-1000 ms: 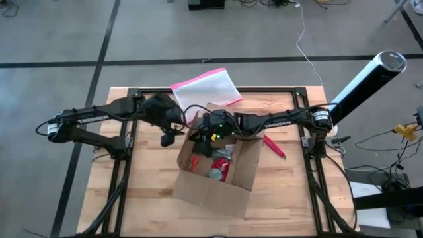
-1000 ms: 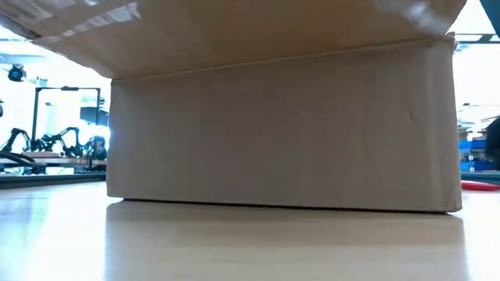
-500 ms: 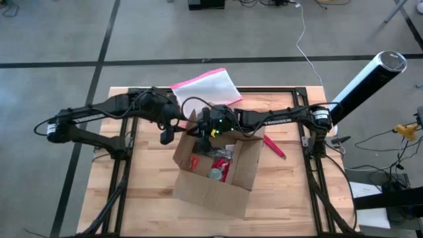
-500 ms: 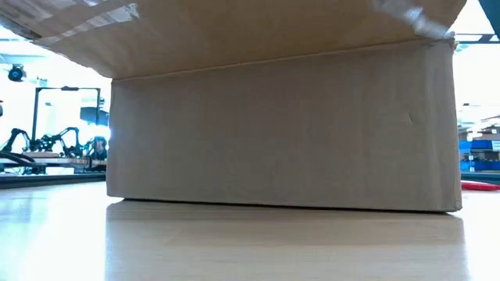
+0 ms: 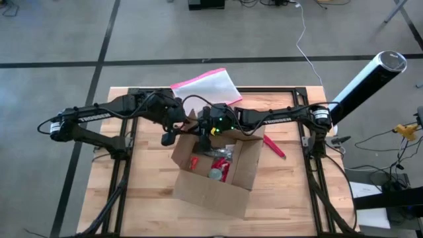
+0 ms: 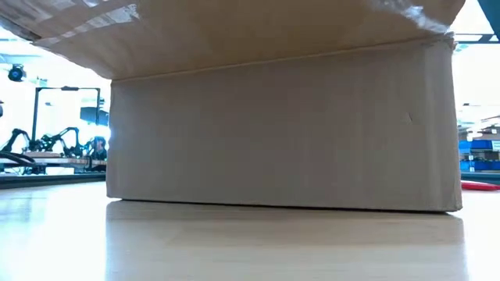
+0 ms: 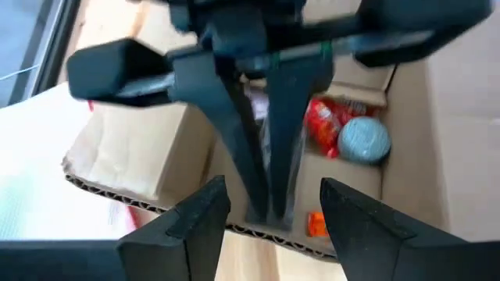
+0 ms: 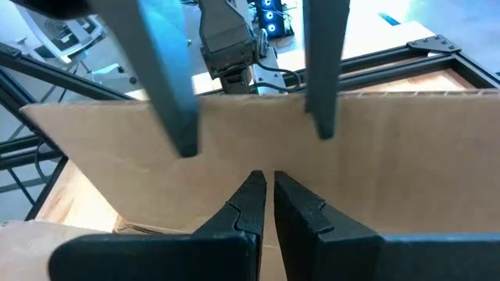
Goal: Unpack boxes
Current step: Open the cardboard box using the box cutter
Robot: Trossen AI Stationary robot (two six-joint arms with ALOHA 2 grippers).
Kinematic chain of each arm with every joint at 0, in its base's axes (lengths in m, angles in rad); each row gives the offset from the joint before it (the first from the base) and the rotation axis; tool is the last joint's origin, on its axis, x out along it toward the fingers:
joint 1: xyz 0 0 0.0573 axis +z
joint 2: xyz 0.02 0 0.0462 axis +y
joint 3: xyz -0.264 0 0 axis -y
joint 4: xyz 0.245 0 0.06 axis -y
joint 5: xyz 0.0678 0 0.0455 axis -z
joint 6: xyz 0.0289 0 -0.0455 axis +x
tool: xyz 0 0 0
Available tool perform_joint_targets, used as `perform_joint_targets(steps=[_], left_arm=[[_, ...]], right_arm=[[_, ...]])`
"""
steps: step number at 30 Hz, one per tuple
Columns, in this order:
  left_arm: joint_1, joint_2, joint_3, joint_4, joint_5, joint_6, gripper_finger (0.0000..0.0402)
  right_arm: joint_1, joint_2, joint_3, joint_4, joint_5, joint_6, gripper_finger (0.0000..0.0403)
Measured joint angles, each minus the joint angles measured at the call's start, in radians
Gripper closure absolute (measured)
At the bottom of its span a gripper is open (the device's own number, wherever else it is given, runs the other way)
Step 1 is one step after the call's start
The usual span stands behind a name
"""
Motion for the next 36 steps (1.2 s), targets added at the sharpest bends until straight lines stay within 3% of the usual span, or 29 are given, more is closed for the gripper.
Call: perform_joint_targets(steps=[9, 13, 20, 28, 36], left_arm=[[0.054, -0.047, -0.022, -0.091, -0.017, 0.018, 0.0232], [0.056, -0.044, -0.096, -0.080, -0.003, 0.006, 0.0245], [0.055, -0.071, -0.313, 0.160, 0.116, -0.096, 0.0241], [0.056, -0.080, -0.508, 0.392, 0.124, -0.176, 0.0245], [0.055, -0.081, -0.606, 0.548, 0.147, -0.246, 0.0240]], right_arm=[[0.000, -0.003, 0.000, -0.007, -0.010, 0.001, 0.0391], [0.000, -0.007, 0.000, -0.027, -0.011, 0.002, 0.0391], [0.000, -0.058, 0.002, -0.109, -0.018, -0.002, 0.0391], [0.000, -0.165, 0.003, -0.229, 0.022, -0.043, 0.0391], [0.000, -0.238, 0.003, -0.381, 0.107, -0.062, 0.0391]])
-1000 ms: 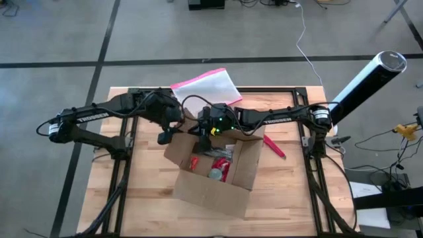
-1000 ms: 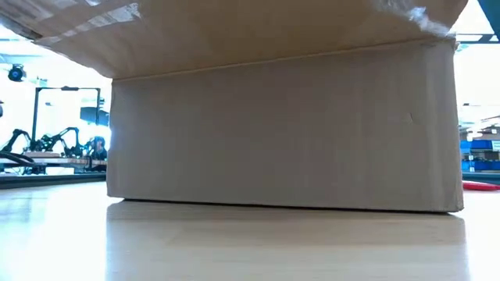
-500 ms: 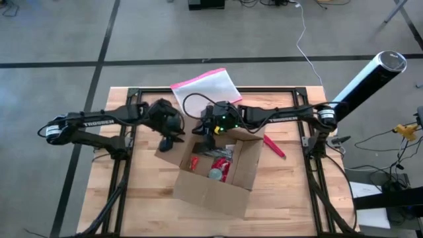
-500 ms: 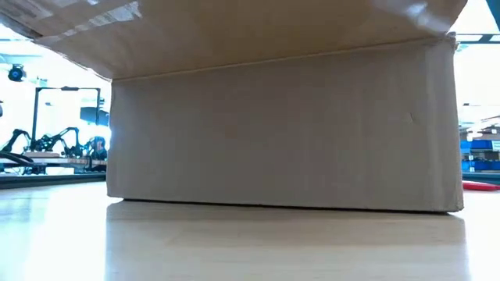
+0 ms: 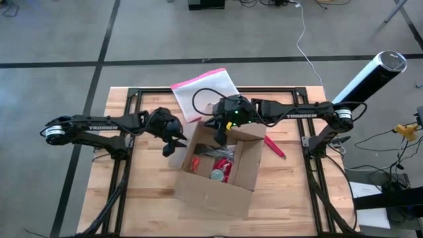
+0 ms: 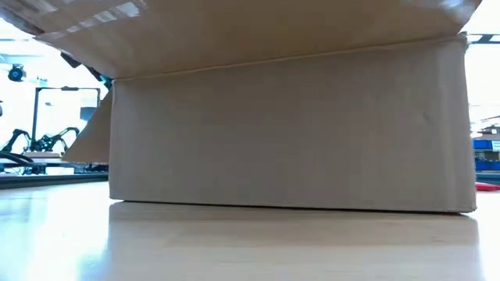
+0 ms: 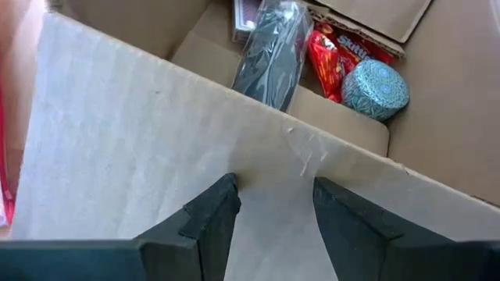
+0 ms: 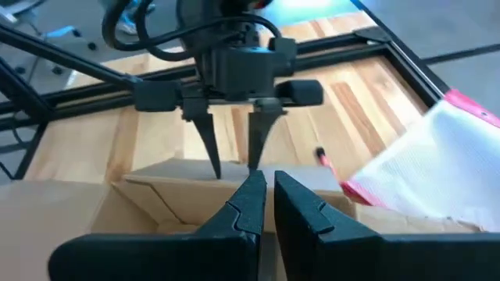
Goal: Unpack boxes
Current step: Open the cardboard box using the box cutter
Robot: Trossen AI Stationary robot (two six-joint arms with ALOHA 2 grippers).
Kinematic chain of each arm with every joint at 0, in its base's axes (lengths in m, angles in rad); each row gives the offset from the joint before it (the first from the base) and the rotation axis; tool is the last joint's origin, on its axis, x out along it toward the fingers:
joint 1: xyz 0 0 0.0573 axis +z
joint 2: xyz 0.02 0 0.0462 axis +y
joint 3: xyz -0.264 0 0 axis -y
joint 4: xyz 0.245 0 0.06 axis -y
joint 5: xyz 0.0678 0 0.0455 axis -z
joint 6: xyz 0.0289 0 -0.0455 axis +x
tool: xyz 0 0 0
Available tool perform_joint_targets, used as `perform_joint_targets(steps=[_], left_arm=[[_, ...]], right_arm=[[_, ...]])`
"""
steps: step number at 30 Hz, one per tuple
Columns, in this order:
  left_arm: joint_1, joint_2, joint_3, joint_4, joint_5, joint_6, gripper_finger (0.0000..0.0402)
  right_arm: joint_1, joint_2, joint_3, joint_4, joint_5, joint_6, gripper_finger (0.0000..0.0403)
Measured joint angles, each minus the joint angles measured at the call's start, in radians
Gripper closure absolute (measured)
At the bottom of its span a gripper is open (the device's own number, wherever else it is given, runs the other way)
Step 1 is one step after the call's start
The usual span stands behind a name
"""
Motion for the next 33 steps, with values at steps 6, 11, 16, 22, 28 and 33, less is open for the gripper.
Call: perform_joint_targets(steps=[6, 11, 16, 22, 28, 33], left_arm=[[0.000, -0.003, -0.002, 0.005, 0.004, -0.004, 0.0245], [0.000, -0.032, 0.006, -0.002, 0.006, -0.022, 0.0246], [0.000, -0.062, 0.010, 0.000, 0.009, -0.022, 0.0246], [0.000, -0.100, 0.010, 0.001, 0.012, -0.022, 0.0246], [0.000, -0.185, 0.011, 0.002, 0.026, -0.034, 0.0246], [0.001, -0.282, 0.011, 0.037, 0.022, -0.064, 0.0246]], right_arm=[[-0.007, -0.003, 0.000, -0.051, 0.024, 0.073, 0.0391], [-0.007, -0.008, 0.000, -0.062, 0.023, 0.097, 0.0391], [-0.007, -0.033, -0.004, -0.060, 0.024, 0.141, 0.0391], [0.000, -0.105, -0.058, -0.060, 0.088, 0.208, 0.0391], [0.048, -0.253, -0.172, -0.034, 0.233, 0.276, 0.0391], [0.103, -0.396, -0.342, 0.068, 0.358, 0.335, 0.0391]])
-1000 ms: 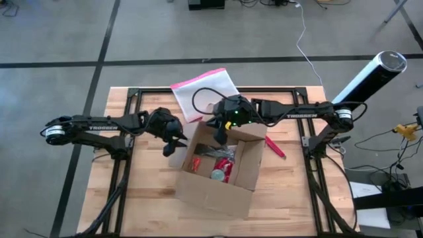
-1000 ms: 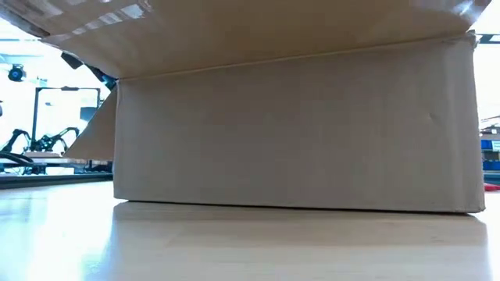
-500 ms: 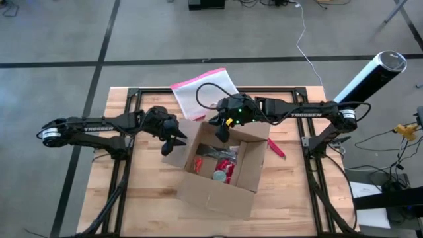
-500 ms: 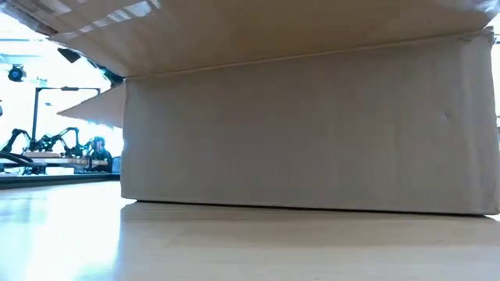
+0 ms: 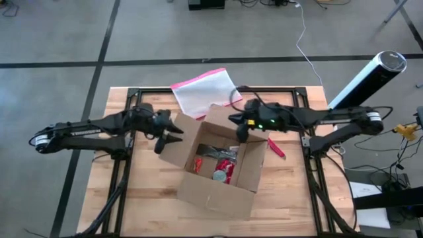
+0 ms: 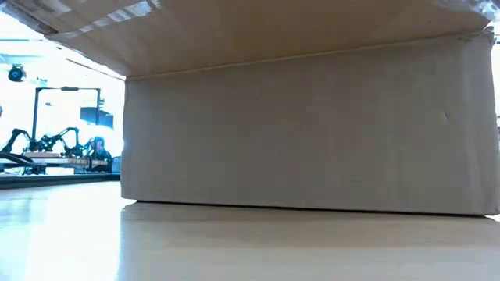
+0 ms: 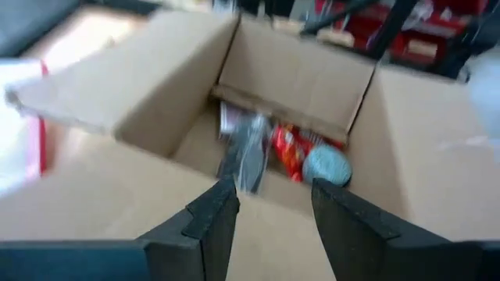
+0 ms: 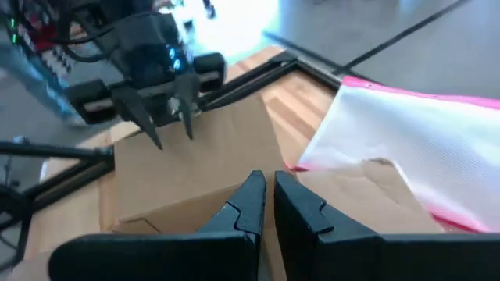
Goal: Unpack boxes
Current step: Open the cardboard box using the box cutter
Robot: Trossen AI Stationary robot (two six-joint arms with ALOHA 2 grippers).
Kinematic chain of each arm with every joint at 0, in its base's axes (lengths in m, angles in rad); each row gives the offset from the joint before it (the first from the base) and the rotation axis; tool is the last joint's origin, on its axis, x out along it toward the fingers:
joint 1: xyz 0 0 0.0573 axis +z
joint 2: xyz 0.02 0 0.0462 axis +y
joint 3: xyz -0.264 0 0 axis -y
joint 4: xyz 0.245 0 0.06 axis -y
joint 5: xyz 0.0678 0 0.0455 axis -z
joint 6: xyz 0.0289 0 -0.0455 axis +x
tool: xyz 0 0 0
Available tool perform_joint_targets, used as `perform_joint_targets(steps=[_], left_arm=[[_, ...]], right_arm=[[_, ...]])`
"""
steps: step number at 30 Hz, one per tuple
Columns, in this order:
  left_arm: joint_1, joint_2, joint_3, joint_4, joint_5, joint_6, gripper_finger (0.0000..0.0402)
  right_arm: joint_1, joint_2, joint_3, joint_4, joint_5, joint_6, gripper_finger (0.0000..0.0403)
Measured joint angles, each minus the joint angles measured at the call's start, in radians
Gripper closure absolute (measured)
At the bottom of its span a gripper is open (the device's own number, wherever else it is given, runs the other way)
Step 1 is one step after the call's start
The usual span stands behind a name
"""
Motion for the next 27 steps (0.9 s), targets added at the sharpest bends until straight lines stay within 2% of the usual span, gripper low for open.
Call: perform_joint_targets(steps=[5, 10, 17, 20, 27], left_arm=[[0.000, -0.033, 0.038, 0.040, -0.027, -0.017, 0.0246], [-0.001, 0.055, 0.148, 0.037, -0.058, -0.016, 0.0246], [-0.002, 0.287, 0.299, -0.008, -0.056, -0.064, 0.0247], [-0.004, 0.381, 0.339, -0.043, -0.025, -0.074, 0.0247], [-0.016, 0.494, 0.492, -0.311, -0.030, -0.135, 0.0247]], right_arm=[[0.027, -0.108, -0.211, 0.078, 0.031, 0.105, 0.0391], [0.033, -0.164, -0.336, 0.080, 0.011, 0.193, 0.0391], [0.037, -0.216, -0.350, 0.051, -0.012, 0.096, 0.0391], [0.037, -0.240, -0.350, 0.032, -0.013, 0.049, 0.0391], [0.037, -0.275, -0.350, -0.039, -0.038, -0.002, 0.0391]])
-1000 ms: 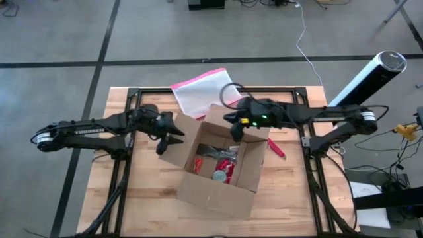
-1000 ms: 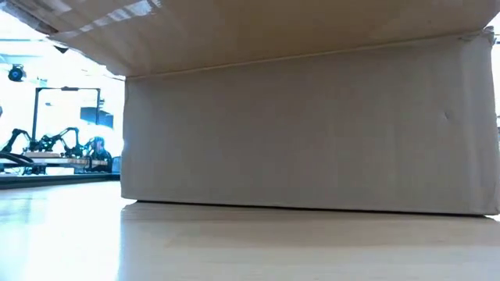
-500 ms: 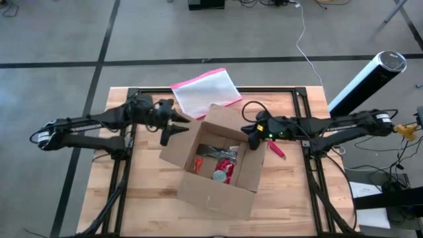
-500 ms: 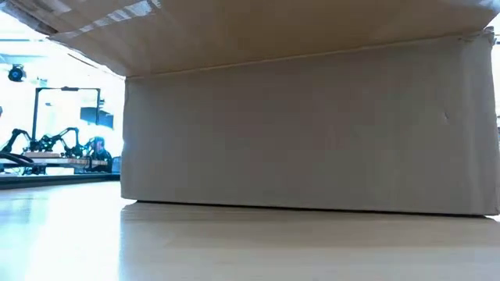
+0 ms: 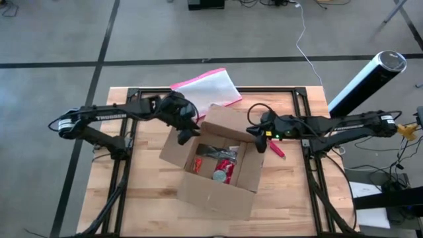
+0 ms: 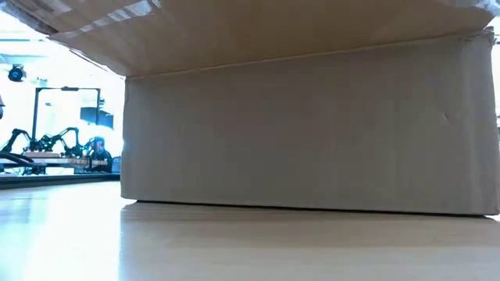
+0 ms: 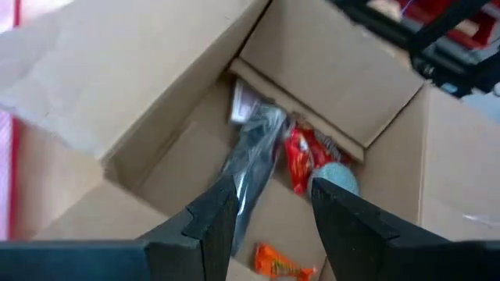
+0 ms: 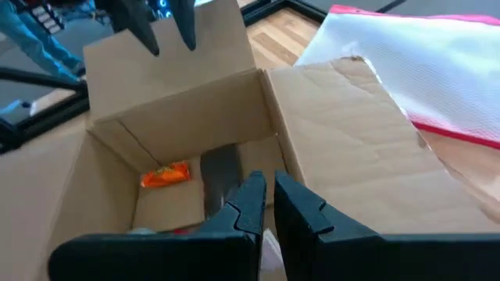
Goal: Unpack boxes
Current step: Open the cardboard box using the box cutter
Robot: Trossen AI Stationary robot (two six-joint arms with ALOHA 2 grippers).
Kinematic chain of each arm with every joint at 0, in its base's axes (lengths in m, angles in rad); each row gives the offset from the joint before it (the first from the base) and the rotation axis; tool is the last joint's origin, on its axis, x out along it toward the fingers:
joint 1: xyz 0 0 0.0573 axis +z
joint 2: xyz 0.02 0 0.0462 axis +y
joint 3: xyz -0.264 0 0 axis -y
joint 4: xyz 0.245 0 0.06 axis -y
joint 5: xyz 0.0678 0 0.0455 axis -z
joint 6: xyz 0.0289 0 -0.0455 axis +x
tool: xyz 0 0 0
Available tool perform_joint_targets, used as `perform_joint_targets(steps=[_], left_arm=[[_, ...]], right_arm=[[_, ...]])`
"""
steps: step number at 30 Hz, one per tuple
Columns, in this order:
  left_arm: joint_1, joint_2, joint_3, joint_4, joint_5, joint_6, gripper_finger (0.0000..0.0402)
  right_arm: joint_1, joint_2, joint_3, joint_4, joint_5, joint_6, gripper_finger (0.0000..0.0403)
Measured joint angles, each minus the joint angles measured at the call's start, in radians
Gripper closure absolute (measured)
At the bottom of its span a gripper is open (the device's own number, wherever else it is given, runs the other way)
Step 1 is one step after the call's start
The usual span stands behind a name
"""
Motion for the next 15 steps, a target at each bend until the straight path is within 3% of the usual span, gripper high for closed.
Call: perform_joint_targets(steps=[12, 15], left_arm=[[-0.044, 0.204, 0.290, -0.429, -0.199, -0.117, 0.0244], [-0.043, 0.264, 0.319, -0.519, -0.188, -0.091, 0.0231]], right_arm=[[-0.001, 0.005, -0.001, -0.007, 0.079, -0.124, 0.0391], [-0.001, 0.005, -0.001, -0.006, 0.112, -0.119, 0.0391]])
